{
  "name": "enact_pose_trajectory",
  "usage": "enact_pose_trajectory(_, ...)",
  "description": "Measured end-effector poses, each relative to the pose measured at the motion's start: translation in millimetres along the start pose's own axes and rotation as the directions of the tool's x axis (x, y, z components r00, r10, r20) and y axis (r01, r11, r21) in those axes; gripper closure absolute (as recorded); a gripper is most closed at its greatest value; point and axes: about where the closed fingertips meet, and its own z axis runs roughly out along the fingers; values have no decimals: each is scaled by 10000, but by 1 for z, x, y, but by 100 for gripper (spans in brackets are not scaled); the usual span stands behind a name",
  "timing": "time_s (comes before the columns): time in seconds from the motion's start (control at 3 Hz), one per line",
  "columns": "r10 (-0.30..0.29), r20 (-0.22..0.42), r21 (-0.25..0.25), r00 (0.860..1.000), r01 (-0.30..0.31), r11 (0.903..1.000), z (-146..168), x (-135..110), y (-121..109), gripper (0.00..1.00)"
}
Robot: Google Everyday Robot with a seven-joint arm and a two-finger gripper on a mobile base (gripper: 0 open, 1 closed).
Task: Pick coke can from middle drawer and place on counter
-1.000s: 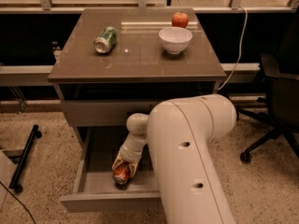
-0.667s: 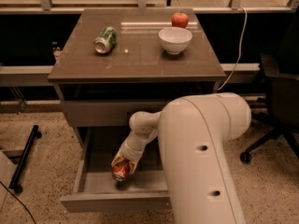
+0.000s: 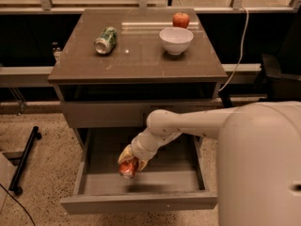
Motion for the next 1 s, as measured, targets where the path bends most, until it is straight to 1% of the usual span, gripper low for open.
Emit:
enact_pose_trajectory(0.33,-1328,379,-113,9904,1333,9910,-61,12,-5,100)
enact_pose_trajectory(0.67,-2453,761,-405,9665,2488,9677,-133,21,-7,100)
enact_pose_trajectory(1.0,-3679,1363,-281,9198,3748,9267,-209,34,-10,100)
